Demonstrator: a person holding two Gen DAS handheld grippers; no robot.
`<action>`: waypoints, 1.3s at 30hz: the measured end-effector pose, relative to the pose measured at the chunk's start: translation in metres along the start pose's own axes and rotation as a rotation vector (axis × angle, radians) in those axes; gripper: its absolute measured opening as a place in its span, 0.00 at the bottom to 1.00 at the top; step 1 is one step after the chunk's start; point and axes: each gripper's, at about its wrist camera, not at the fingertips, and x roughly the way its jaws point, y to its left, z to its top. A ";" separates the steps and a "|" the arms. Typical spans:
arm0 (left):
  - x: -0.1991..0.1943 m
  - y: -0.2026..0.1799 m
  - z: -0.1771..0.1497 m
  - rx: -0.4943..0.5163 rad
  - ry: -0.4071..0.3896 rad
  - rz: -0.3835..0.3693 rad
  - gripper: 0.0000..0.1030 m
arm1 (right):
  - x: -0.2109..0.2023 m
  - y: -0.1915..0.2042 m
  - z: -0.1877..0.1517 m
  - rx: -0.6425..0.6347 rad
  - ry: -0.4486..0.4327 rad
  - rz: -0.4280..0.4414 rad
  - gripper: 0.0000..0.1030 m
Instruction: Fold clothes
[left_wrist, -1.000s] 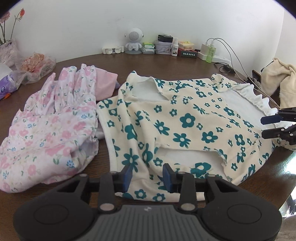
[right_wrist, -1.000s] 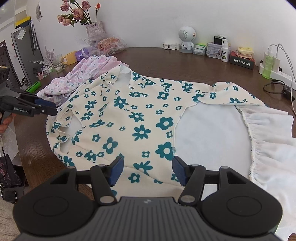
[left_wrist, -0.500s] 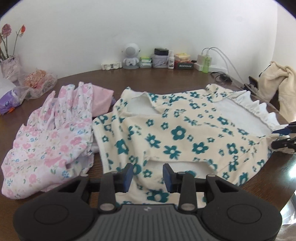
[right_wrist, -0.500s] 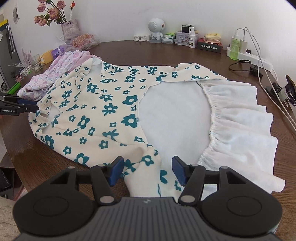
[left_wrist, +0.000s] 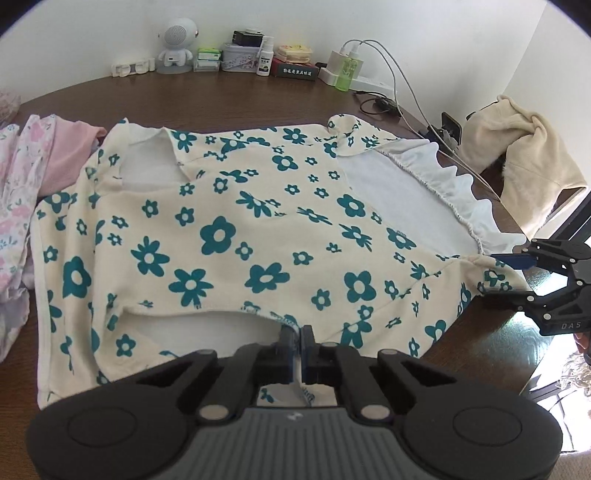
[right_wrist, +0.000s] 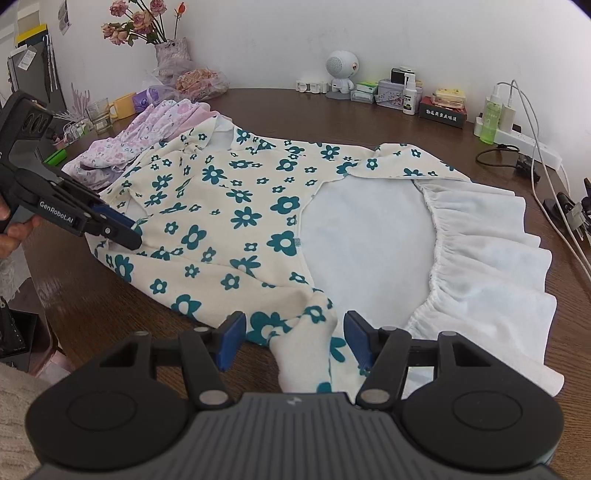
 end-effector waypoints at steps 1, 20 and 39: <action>0.000 0.001 0.001 0.003 -0.006 0.017 0.02 | -0.002 -0.004 -0.003 -0.001 0.010 -0.009 0.58; -0.065 0.005 -0.056 0.012 -0.219 0.224 0.60 | -0.047 -0.018 -0.061 0.036 0.011 -0.192 0.60; -0.058 -0.008 -0.069 0.010 -0.330 0.231 0.64 | -0.082 -0.040 -0.043 0.360 -0.254 -0.006 0.55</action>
